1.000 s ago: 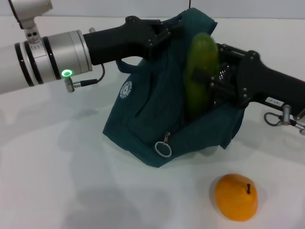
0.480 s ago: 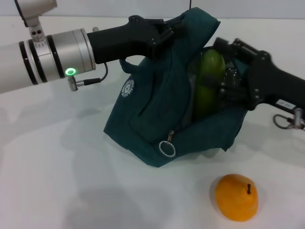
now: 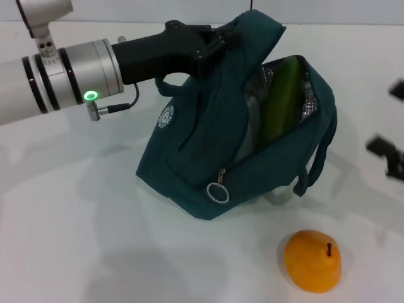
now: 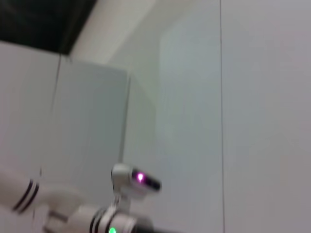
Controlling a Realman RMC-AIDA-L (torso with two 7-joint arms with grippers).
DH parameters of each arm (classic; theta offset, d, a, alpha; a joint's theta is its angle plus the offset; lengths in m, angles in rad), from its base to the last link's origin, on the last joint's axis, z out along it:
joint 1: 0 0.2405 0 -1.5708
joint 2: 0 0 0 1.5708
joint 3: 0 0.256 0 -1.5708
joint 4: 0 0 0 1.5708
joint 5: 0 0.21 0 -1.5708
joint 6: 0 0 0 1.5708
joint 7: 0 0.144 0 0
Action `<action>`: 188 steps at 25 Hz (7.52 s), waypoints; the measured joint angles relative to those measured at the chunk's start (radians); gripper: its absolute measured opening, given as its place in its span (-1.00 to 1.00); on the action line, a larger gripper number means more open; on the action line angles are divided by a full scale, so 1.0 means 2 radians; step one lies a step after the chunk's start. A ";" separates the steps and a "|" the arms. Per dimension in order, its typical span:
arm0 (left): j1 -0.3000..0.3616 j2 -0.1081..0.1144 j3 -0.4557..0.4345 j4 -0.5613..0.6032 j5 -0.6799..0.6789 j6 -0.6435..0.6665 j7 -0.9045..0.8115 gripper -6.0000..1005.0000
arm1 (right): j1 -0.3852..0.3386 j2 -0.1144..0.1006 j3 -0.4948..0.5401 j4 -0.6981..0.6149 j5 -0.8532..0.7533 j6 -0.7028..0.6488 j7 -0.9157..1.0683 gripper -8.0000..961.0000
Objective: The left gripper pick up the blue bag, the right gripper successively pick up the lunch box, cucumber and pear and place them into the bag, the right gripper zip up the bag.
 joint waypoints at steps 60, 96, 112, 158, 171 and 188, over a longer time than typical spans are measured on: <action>0.000 0.000 0.001 -0.017 -0.001 0.005 0.035 -0.91 | -0.021 0.004 -0.033 0.087 -0.012 -0.028 -0.102 -0.90; -0.023 0.002 0.008 -0.008 0.000 0.001 0.006 -0.91 | 0.141 0.004 -0.072 -0.053 -0.008 0.133 0.172 -0.90; -0.025 0.001 0.007 -0.009 0.000 0.000 0.007 -0.91 | 0.141 0.008 -0.130 -0.055 -0.008 0.140 0.218 -0.89; -0.021 0.000 0.008 -0.019 -0.011 -0.012 0.023 -0.91 | 0.078 0.011 -0.060 -0.048 -0.213 0.177 0.142 -0.32; -0.007 -0.001 0.007 -0.027 -0.027 -0.010 0.053 -0.91 | 0.032 0.010 -0.054 -0.013 -0.010 0.175 0.031 -0.81; 0.016 -0.007 0.008 -0.201 -0.154 0.091 0.273 -0.91 | 0.029 0.006 -0.052 -0.019 0.072 0.143 0.015 -0.84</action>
